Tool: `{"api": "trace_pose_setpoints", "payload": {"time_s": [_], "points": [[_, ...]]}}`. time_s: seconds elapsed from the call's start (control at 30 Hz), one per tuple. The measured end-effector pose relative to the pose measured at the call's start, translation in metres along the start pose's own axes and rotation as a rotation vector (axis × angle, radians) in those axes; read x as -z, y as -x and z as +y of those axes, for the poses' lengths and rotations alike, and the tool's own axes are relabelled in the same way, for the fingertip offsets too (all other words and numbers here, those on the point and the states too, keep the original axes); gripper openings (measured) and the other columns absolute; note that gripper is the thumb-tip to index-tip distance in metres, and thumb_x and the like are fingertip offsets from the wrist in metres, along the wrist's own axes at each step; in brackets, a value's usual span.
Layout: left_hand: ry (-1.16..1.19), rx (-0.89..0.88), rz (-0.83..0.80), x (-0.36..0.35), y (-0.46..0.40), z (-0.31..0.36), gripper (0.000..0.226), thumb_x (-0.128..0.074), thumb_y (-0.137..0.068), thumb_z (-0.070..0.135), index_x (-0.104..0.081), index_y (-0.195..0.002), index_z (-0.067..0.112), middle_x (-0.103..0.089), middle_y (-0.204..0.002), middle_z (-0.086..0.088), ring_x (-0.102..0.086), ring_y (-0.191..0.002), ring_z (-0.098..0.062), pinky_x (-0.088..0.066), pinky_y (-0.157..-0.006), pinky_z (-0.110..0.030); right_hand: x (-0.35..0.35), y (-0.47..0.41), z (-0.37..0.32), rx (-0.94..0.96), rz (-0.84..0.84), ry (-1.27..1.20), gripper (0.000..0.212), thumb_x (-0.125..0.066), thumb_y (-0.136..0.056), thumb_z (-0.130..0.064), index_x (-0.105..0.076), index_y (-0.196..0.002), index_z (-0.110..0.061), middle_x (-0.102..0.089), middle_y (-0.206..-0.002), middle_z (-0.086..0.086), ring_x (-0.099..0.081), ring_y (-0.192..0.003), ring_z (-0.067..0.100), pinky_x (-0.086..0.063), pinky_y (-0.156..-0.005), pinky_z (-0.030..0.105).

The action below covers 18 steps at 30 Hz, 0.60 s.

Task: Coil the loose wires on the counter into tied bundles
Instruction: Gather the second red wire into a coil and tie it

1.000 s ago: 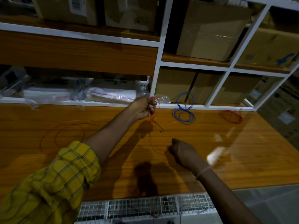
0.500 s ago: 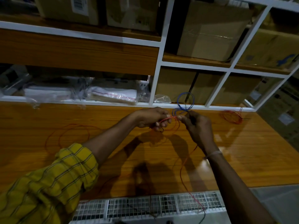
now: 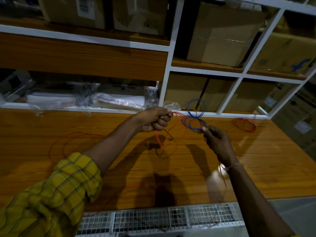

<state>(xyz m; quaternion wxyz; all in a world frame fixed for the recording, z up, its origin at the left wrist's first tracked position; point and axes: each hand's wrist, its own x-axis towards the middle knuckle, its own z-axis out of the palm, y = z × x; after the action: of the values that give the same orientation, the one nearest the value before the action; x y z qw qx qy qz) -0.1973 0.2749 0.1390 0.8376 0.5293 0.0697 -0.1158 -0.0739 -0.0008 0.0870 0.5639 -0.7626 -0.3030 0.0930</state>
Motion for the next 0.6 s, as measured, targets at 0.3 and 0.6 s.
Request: {"api": "trace_pose_setpoints", "payload": {"time_s": [0.3, 0.6], "points": [[0.732, -0.319, 0.343, 0.033, -0.004, 0.011, 0.032, -0.03, -0.109, 0.012, -0.045, -0.08, 0.012, -0.033, -0.048, 0.004, -0.028, -0.033, -0.006, -0.02, -0.03, -0.017, 0.027, 0.012, 0.046, -0.005, 0.116, 0.335, 0.024, -0.063, -0.102, -0.034, -0.075, -0.087, -0.019, -0.062, -0.068, 0.002, -0.057, -0.064, 0.022, -0.044, -0.06, 0.039], [0.649, -0.433, 0.589, 0.039, -0.014, 0.01, 0.023, -0.03, -0.107, 0.004, -0.048, -0.095, 0.012, -0.033, -0.048, 0.004, -0.03, -0.037, -0.007, -0.024, -0.035, -0.019, 0.006, 0.018, 0.041, 0.008, -0.04, 1.073, 0.012, -0.063, -0.095, -0.009, -0.072, -0.087, -0.006, -0.066, -0.088, 0.017, -0.067, -0.076, 0.039, -0.054, -0.061, 0.039]]}}
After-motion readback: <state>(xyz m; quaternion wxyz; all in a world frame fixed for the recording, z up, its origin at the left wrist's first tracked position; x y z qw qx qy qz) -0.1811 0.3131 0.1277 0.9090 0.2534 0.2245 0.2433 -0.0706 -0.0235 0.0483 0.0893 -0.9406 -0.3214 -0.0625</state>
